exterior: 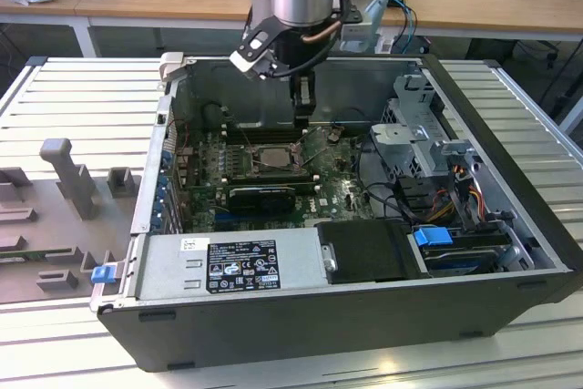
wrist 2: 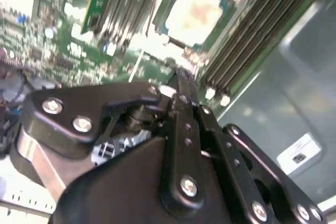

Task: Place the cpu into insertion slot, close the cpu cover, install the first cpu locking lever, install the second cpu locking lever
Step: 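Close the cpu cover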

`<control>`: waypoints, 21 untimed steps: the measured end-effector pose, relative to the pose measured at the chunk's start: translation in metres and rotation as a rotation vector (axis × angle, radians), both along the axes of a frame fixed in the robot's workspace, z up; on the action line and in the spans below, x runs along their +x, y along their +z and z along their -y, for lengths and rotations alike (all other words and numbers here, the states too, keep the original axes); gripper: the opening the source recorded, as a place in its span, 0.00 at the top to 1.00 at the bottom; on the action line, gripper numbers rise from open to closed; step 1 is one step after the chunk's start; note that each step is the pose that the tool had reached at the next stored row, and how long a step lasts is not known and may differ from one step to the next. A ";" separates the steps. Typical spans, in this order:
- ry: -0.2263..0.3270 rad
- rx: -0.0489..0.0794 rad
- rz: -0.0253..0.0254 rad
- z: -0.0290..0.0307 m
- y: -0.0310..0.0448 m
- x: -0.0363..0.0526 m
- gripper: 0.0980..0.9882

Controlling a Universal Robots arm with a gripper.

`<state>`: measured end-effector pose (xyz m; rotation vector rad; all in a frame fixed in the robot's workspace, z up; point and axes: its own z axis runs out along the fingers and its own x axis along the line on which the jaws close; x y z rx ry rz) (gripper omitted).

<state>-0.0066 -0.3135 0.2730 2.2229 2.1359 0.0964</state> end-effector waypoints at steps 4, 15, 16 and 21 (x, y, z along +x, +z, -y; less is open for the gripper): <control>-0.001 -0.006 -0.0210 -0.0001 -0.0030 0.0223 0.99; -0.001 -0.006 -0.0422 -0.0002 -0.0098 0.0670 0.99; -0.001 -0.006 -0.0435 -0.0002 -0.0121 0.0699 0.99; 0.002 -0.006 -0.0498 -0.0001 -0.0230 0.0700 0.99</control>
